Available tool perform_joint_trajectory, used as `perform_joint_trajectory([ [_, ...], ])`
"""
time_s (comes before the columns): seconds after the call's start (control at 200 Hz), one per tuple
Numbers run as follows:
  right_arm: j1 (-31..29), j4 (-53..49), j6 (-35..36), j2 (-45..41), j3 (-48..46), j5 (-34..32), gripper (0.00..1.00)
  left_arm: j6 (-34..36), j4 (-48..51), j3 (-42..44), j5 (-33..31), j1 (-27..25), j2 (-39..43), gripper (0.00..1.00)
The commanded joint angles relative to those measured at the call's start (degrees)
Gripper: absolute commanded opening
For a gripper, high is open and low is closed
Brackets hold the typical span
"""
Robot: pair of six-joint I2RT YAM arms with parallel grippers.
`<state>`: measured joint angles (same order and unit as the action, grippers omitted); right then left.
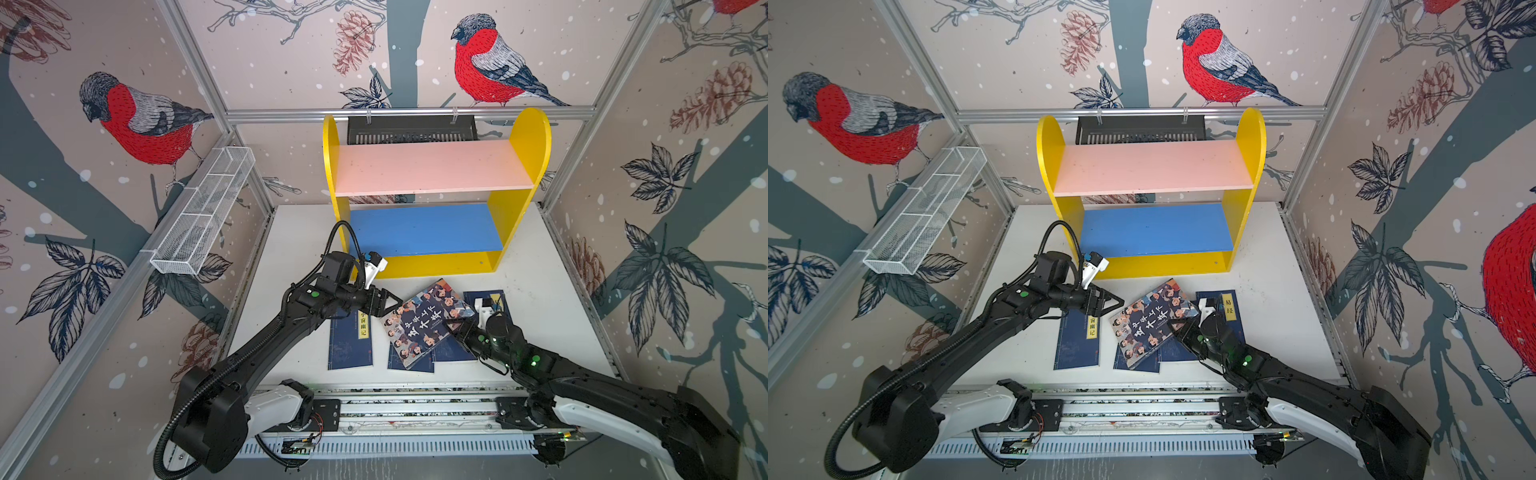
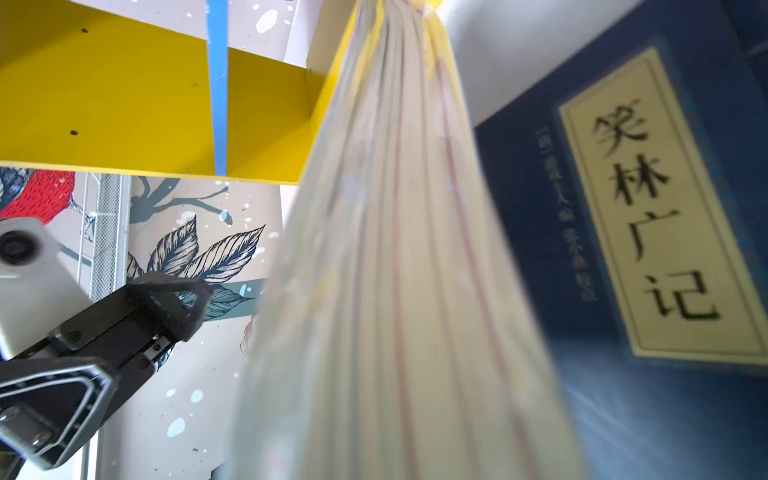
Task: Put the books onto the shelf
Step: 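Lift the book toward the blue shelf with the right gripper while the left withdraws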
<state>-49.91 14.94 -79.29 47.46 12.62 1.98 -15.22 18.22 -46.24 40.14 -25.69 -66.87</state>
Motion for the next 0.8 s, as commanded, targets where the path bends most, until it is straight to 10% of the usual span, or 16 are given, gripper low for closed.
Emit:
perform_joint_trajectory([
  [0.0, 0.1, 5.4, 2.7, -1.2, 3.6, 1.6, 0.04, -2.6, -2.5, 0.9, -2.4, 1.9, 1.1, 0.76],
  [0.796, 1.5, -1.5, 10.5, -0.8, 19.4, 14.9, 0.02, -9.7, -8.8, 2.0, 11.9, 23.4, 7.5, 0.79],
])
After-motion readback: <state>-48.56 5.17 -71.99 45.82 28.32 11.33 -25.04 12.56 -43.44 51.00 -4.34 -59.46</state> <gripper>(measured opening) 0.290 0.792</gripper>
